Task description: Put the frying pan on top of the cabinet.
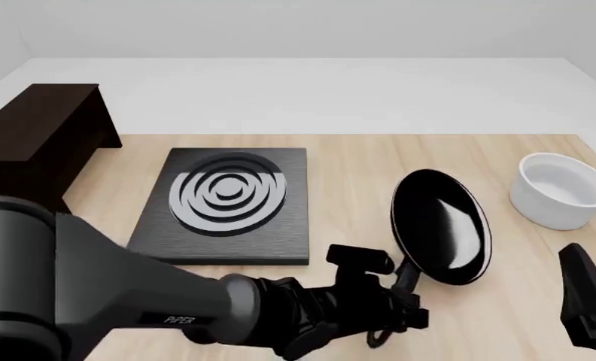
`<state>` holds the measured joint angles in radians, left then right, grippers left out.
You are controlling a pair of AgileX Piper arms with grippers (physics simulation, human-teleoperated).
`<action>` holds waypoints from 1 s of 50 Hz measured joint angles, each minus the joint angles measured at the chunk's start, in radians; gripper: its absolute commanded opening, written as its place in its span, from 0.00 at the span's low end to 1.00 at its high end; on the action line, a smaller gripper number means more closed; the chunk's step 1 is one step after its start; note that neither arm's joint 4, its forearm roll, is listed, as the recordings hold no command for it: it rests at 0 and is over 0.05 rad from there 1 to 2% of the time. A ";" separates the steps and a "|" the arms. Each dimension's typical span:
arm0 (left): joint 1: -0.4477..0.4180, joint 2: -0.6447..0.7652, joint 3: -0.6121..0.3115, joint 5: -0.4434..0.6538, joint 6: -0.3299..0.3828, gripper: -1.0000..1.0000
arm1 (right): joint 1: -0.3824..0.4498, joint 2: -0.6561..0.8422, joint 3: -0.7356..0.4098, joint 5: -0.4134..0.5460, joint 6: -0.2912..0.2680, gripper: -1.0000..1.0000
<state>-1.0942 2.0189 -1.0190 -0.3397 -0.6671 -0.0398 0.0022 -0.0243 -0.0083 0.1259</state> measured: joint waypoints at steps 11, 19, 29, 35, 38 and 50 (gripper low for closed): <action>0.030 -0.081 0.068 -0.018 0.016 0.00 | 0.002 -0.001 0.002 -0.001 -0.006 1.00; 0.046 -0.158 0.108 -0.018 0.027 0.00 | 0.003 0.000 0.001 0.001 -0.009 1.00; 0.079 -0.253 0.147 -0.009 0.045 0.00 | 0.005 -0.001 0.005 -0.002 -0.012 1.00; 0.100 -0.310 0.166 0.001 0.060 0.00 | 0.005 -0.001 0.010 -0.005 -0.013 1.00; 0.110 -0.338 0.174 0.007 0.066 0.00 | 0.005 -0.001 0.011 -0.006 -0.014 1.00; 0.161 -0.473 0.202 0.050 0.088 0.00 | 0.006 -0.002 0.014 -0.009 -0.016 1.00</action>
<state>-0.9329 1.5464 -0.8173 -0.2900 -0.5791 -0.0333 0.0006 -0.0101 -0.0171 0.1097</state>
